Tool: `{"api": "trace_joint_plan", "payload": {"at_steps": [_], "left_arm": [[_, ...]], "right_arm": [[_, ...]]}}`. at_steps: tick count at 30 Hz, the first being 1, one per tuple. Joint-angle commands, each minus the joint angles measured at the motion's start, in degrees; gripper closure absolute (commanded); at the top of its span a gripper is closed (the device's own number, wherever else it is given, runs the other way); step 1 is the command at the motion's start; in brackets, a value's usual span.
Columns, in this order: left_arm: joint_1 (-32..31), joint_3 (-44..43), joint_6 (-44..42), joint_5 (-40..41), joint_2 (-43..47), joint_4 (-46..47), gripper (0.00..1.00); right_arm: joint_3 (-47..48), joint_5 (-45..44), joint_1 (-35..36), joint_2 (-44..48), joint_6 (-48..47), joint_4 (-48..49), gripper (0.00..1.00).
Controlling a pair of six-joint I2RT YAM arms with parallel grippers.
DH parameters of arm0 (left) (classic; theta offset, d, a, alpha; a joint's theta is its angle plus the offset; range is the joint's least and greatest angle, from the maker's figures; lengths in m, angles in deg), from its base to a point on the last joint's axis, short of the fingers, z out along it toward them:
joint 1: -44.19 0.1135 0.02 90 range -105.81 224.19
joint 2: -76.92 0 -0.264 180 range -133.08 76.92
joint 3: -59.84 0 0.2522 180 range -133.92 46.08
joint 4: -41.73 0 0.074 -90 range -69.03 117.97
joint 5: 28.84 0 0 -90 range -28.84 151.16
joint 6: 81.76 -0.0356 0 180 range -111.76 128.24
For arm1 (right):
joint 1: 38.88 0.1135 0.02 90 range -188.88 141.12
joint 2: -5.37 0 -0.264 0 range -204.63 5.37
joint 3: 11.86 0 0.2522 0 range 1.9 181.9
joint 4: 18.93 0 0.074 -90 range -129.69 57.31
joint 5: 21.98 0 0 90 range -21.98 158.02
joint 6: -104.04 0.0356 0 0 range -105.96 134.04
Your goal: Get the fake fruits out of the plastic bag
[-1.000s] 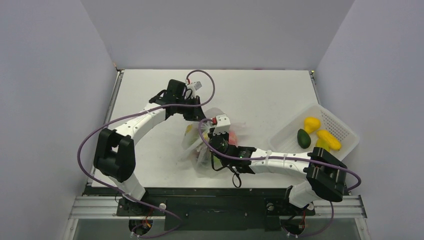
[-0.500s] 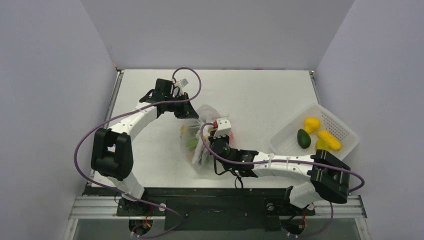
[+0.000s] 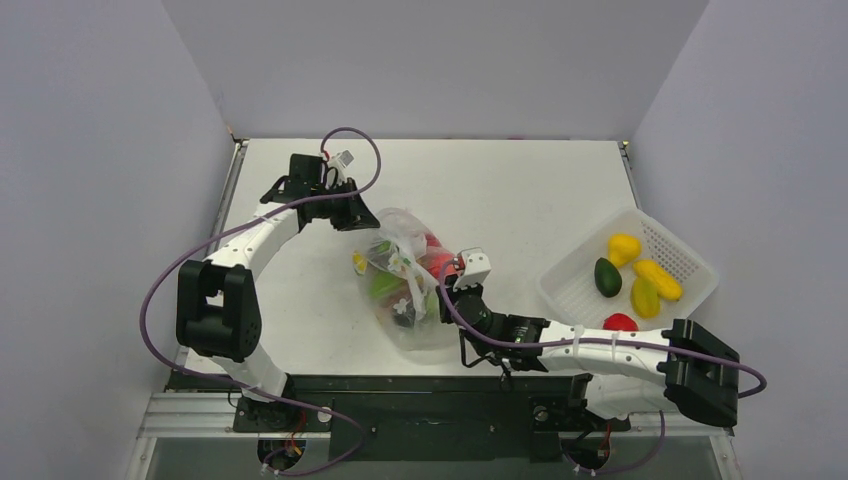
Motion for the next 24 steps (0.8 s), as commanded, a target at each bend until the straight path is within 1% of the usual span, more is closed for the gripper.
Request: {"api": "trace_joint_plan", "payload": {"at_steps": [1, 4, 7, 10, 11, 17, 24], "left_arm": [[1.0, -1.5, -1.6, 2.1, 1.9, 2.4, 1.00], [0.9, -1.0, -1.2, 1.7, 1.9, 3.1, 1.00], [0.9, -0.8, -0.4, 0.7, 1.6, 3.6, 1.00], [0.9, -0.6, -0.1, 0.0, 1.4, 3.9, 1.00], [0.9, -0.6, -0.1, -0.1, 1.3, 3.9, 1.00], [0.5, -0.4, 0.4, -1.0, 1.1, 4.5, 1.00], [-0.5, -0.2, 0.8, -1.3, 1.1, 4.9, 1.00]], "right_arm": [[-1.9, 1.3, 0.6, 3.0, 1.0, -0.4, 1.00], [0.0, 1.8, 0.6, 3.5, 0.0, -2.0, 0.99], [2.8, 1.9, 0.6, 3.8, -1.2, -5.3, 0.91], [6.3, 1.8, 0.5, 3.3, -2.5, -7.2, 0.86], [6.9, 2.0, 0.5, 2.7, -3.2, -7.4, 0.83], [13.2, 1.9, -0.1, -0.9, -5.2, -9.3, 0.77], [19.3, 5.2, -2.6, -6.8, -7.1, -12.2, 0.72]]}}
